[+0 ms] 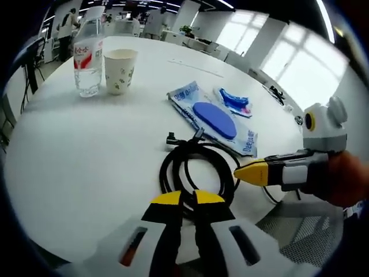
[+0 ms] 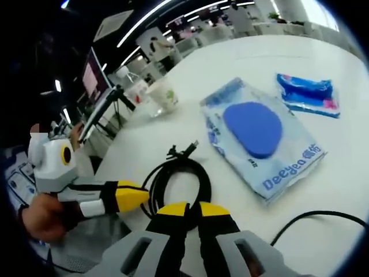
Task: Arrange the tabletop items into an orderly group along one side of the table until the central work area is clear of visible clutter.
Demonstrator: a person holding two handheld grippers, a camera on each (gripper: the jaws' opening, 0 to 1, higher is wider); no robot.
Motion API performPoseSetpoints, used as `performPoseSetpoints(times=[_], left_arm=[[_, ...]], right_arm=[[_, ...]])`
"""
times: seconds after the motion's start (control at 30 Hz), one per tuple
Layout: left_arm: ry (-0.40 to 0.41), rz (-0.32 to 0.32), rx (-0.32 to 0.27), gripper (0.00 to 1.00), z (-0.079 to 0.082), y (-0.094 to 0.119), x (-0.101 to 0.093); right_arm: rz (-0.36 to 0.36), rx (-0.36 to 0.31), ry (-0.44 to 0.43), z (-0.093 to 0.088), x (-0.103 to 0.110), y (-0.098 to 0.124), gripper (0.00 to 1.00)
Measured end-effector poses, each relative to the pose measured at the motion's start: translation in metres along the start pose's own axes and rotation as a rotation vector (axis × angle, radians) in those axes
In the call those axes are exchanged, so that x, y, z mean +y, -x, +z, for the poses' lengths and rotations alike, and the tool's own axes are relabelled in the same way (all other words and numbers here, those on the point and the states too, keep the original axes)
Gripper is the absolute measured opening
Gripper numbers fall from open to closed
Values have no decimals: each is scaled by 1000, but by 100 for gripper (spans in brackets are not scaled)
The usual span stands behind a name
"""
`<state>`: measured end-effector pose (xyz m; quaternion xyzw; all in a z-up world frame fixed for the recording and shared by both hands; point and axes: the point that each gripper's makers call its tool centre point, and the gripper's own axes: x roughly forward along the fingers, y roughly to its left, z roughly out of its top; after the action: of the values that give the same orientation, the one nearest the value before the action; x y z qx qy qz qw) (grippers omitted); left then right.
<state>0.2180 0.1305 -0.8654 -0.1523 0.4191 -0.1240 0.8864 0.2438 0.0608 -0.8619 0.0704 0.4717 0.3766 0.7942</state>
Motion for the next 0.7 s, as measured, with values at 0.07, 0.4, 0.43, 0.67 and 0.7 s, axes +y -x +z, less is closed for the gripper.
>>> performPoseSetpoints(times=[0.07, 0.4, 0.43, 0.67, 0.7], left_arm=[[-3, 1, 1, 2, -2, 1, 0], [-70, -3, 12, 6, 0, 0, -7], [-67, -6, 8, 7, 1, 1, -7], [-52, 5, -30, 9, 8, 13, -2], [-47, 13, -40, 9, 12, 15, 0]], right_arm=[[6, -5, -9, -2, -2, 0, 3], [17, -11, -42, -8, -8, 3, 8], [17, -14, -43, -8, -8, 5, 9], [1, -60, -84, -7, -13, 25, 10], [-5, -73, -100, -6, -17, 28, 10]])
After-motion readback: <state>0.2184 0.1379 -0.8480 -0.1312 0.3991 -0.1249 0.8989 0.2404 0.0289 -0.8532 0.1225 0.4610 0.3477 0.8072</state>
